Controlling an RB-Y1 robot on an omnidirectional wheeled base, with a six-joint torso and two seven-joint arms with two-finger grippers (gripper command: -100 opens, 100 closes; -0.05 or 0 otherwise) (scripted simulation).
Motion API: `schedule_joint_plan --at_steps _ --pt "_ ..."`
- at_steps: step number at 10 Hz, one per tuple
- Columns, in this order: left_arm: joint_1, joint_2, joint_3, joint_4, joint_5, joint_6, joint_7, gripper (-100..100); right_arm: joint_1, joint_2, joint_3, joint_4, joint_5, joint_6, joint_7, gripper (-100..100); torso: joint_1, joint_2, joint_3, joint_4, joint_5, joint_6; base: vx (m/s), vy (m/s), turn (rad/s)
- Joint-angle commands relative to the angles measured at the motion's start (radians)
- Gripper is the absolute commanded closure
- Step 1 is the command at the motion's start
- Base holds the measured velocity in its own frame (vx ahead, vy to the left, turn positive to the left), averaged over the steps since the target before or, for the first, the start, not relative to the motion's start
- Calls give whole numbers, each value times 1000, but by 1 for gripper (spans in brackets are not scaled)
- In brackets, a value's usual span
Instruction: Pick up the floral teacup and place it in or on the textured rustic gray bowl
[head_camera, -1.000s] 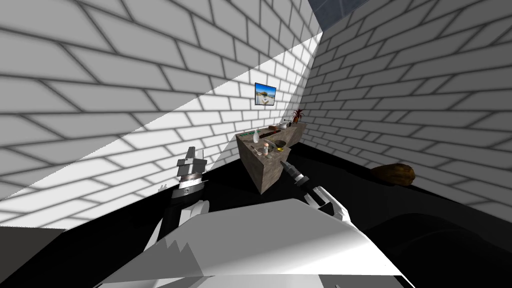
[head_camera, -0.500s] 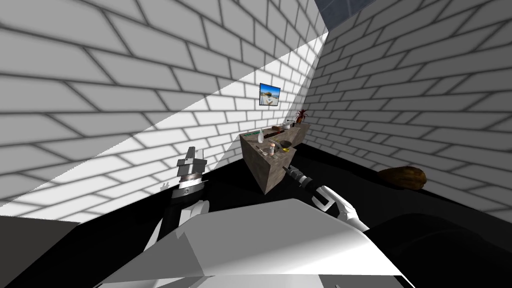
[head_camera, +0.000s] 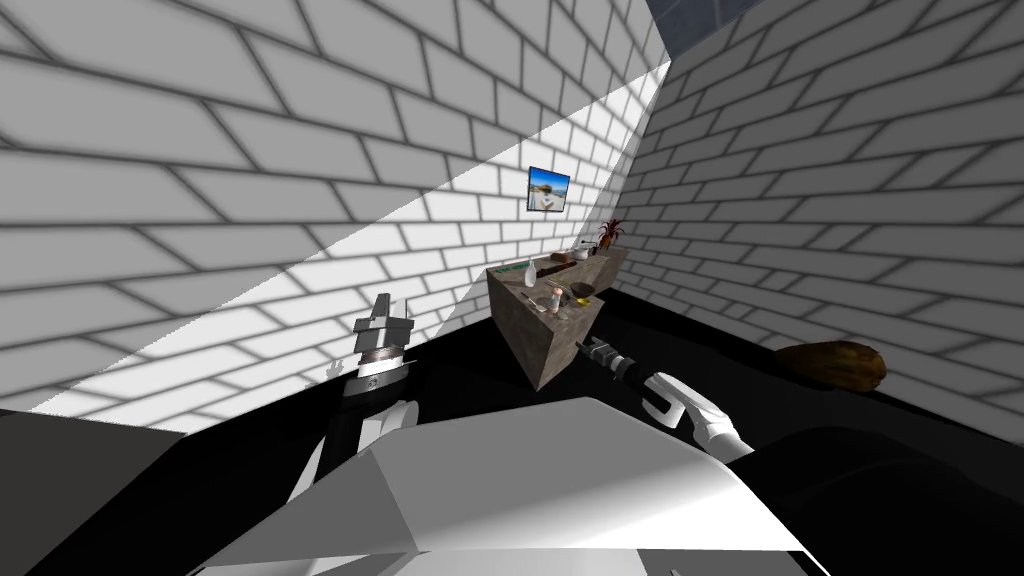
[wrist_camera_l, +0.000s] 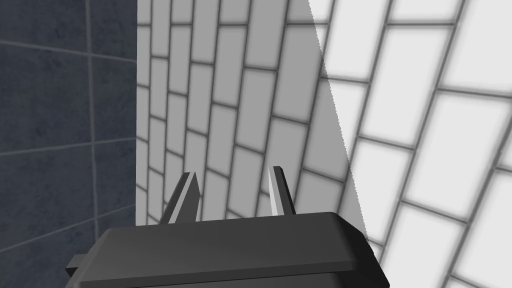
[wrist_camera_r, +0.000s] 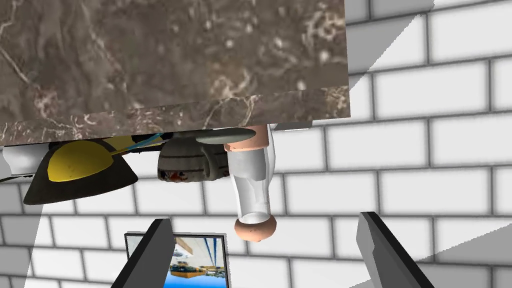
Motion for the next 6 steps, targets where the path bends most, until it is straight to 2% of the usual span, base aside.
schedule_joint_plan --at_steps 1,2,3,4,6 --pt "0 0 0 0 0 0 0 0 -4 -41 3 50 34 10 29 -100 0 0 0 0 0 0 48 96 57" --pt "0 0 0 0 0 0 0 0 -4 -41 3 53 34 10 29 -100 0 -1 0 0 0 0 37 82 30" --pt "0 0 0 0 0 0 0 0 -8 -77 5 78 63 20 54 -100 -1 0 0 0 0 0 28 108 75" --pt "0 0 0 0 0 0 0 0 -8 -77 5 96 63 20 54 -100 1 0 0 0 0 0 28 87 23" --pt "0 0 0 0 0 0 0 0 -17 -146 5 165 117 37 103 -100 0 -1 -1 0 0 0 73 128 74"
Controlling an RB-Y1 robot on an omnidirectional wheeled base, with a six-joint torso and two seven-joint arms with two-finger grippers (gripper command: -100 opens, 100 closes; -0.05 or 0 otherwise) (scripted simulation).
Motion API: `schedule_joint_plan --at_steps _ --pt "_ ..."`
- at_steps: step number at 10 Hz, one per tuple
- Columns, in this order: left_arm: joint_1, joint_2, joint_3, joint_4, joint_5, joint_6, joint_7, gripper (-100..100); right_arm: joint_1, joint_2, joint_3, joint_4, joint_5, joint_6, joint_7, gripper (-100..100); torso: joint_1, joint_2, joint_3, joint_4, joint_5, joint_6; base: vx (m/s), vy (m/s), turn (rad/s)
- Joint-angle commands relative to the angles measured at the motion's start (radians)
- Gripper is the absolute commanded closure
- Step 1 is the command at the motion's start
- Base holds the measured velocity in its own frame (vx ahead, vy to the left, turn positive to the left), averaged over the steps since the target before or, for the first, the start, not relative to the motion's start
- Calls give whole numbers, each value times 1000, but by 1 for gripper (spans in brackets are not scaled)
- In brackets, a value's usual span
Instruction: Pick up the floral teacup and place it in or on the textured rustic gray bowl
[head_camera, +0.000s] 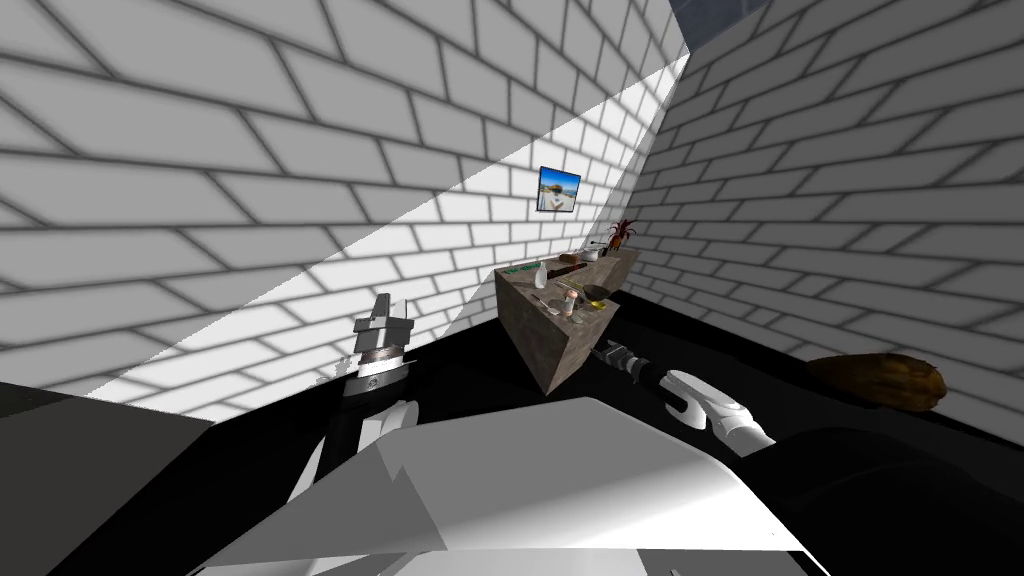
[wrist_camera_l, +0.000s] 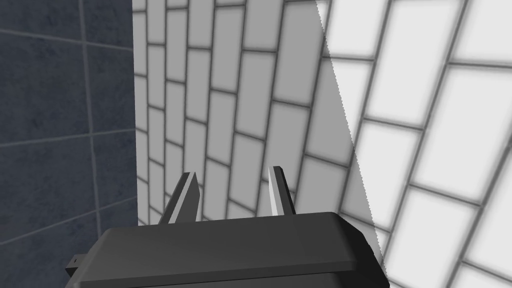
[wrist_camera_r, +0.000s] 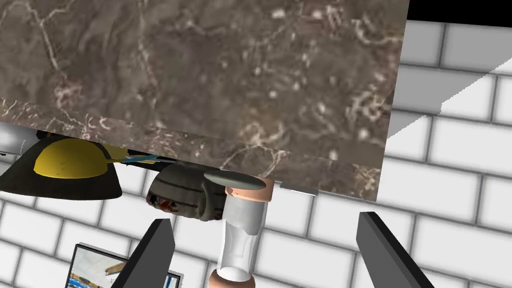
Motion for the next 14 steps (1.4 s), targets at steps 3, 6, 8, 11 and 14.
schedule_joint_plan --at_steps 3,6,8,11,14 --pt "0 0 0 0 0 0 0 0 -1 -91 -8 104 64 18 66 -100 -1 0 0 0 0 0 79 136 64" --pt "0 0 0 0 0 0 0 0 -12 -174 -13 215 126 34 139 -100 1 -2 -1 0 0 0 117 146 100" --pt "0 0 0 0 0 0 0 0 -16 -221 -16 281 159 39 184 -100 0 -4 -2 -1 0 0 146 107 101" --pt "0 0 0 0 0 0 0 0 -21 -272 -18 362 194 42 243 -100 -2 -4 -3 -1 0 0 154 101 119" --pt "0 0 0 0 0 0 0 0 -27 -295 -17 417 214 40 287 -100 -4 -5 -3 -1 -1 0 168 57 116"
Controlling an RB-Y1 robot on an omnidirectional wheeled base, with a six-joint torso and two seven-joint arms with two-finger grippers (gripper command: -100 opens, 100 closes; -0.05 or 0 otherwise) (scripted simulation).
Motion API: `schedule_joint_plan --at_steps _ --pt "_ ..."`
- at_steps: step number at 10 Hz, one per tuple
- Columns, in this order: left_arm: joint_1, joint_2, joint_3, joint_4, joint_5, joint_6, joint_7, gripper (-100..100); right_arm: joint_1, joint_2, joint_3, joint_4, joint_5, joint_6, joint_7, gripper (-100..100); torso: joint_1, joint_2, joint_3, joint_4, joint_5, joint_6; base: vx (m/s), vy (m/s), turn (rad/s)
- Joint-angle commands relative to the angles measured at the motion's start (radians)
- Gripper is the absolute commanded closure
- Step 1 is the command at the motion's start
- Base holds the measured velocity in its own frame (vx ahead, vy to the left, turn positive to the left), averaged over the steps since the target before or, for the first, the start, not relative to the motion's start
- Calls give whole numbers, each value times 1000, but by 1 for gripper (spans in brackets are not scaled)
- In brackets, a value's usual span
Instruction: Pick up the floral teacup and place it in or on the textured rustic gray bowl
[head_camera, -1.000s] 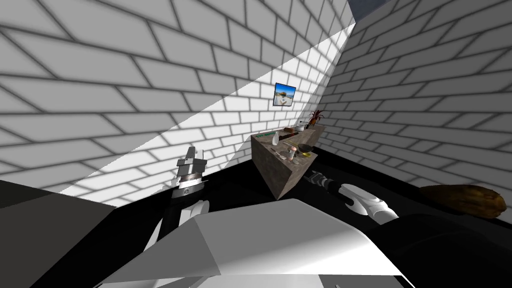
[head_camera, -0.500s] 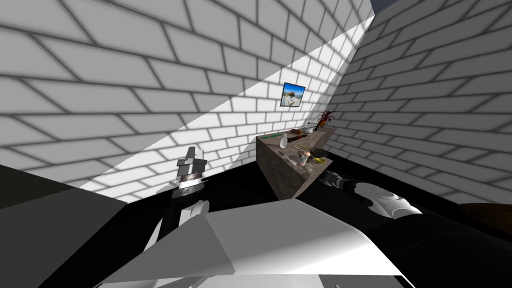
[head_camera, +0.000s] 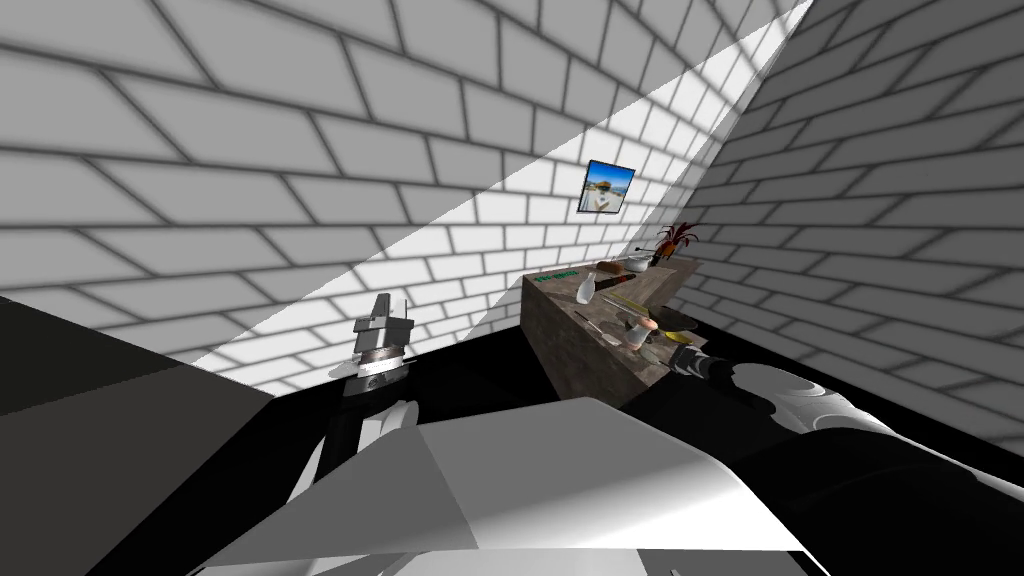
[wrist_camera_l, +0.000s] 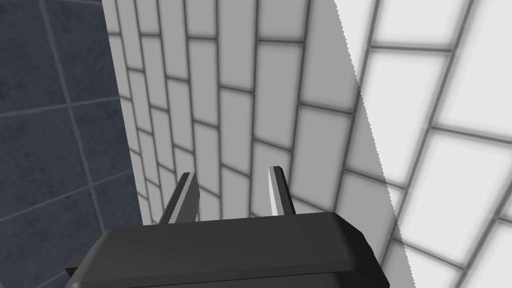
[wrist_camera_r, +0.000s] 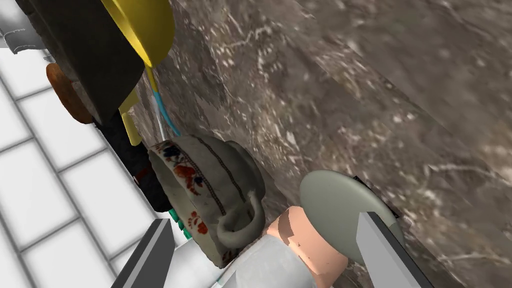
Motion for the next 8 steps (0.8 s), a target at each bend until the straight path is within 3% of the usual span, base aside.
schedule_joint_plan --at_steps 1,3,4,5,6,7,8 --pt "0 0 0 0 0 0 0 0 -5 -4 3 21 9 0 21 -100 0 0 0 0 0 0 171 40 93" --pt "0 0 0 0 0 0 0 0 -11 -3 2 28 11 -2 26 -100 0 -2 -1 0 0 0 143 18 80" --pt "0 0 0 0 0 0 0 0 -12 -3 2 29 11 -3 29 0 -1 4 2 0 0 1 16 1 -1" --pt "0 0 0 0 0 0 0 0 -28 9 -34 79 5 -45 79 -100 -2 8 5 2 -1 1 40 11 46" --pt "0 0 0 0 0 0 0 0 -28 9 -34 92 5 -45 85 -100 -1 9 5 2 -1 1 38 11 21" --pt "0 0 0 0 0 0 0 0 -44 20 -69 126 0 -86 123 -100 -2 9 5 2 0 1 42 16 42" --pt "0 0 0 0 0 0 0 0 -44 20 -69 156 0 -88 140 -100 -1 9 5 2 0 0 33 9 22"
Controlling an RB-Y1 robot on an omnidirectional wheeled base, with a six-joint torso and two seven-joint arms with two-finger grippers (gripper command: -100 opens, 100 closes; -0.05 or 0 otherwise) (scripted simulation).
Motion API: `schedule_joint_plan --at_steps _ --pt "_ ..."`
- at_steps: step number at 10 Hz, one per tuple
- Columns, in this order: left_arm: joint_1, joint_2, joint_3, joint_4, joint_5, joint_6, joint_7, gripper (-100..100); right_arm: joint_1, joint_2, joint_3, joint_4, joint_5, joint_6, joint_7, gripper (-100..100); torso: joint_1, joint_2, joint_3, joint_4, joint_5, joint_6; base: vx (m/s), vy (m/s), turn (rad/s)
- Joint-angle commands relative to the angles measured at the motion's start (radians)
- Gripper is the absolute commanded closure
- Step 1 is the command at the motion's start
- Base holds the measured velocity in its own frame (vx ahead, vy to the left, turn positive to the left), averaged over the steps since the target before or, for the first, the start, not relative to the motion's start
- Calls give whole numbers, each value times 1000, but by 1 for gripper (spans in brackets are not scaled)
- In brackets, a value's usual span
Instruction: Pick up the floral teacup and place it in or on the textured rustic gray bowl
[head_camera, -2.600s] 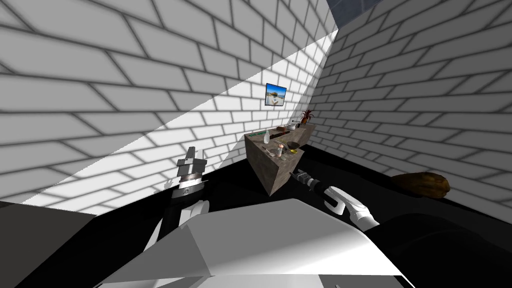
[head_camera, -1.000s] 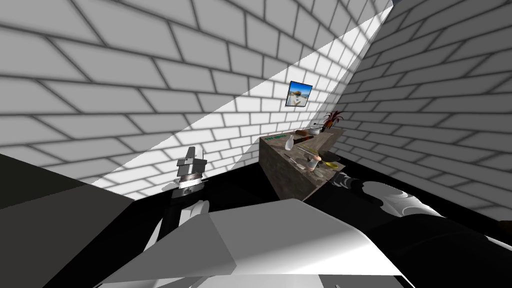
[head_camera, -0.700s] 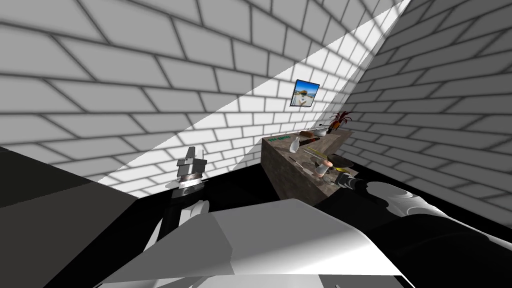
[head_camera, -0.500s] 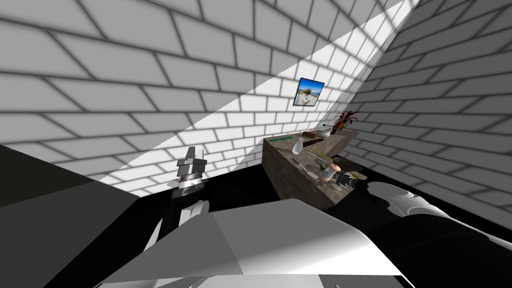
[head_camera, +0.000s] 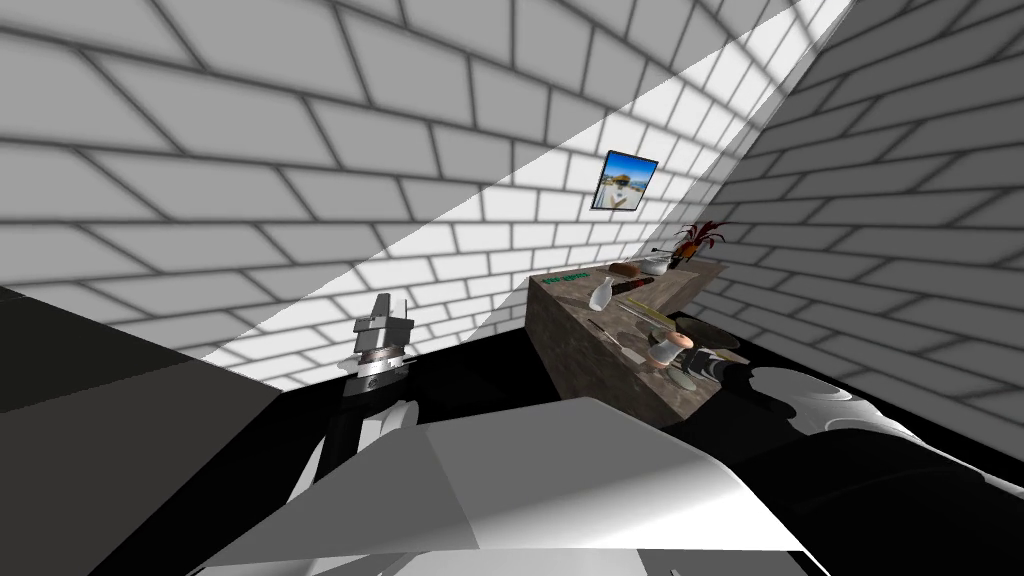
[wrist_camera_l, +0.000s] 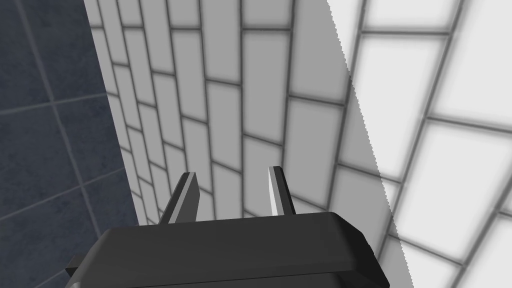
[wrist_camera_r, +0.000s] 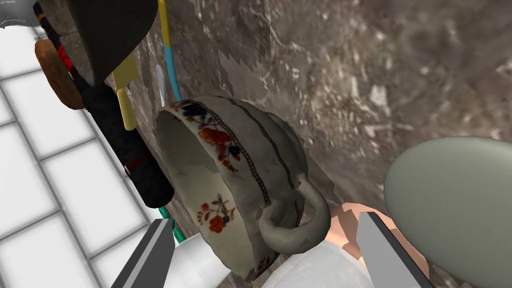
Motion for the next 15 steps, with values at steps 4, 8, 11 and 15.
schedule_joint_plan --at_steps 4,8,11,15 --pt "0 0 0 0 0 0 0 0 -37 24 -76 130 -12 -96 124 -100 0 1 0 0 0 0 29 10 26" --pt "0 0 0 0 0 0 0 0 -69 47 -147 238 -23 -180 212 -100 0 0 0 0 0 0 39 12 31" --pt "0 0 0 0 0 0 0 0 -85 59 -182 340 -29 -225 295 -100 0 -1 0 0 0 -1 38 7 32" --pt "0 0 0 0 0 0 0 0 -101 71 -218 403 -35 -268 351 -100 0 1 0 0 0 -1 22 9 15"
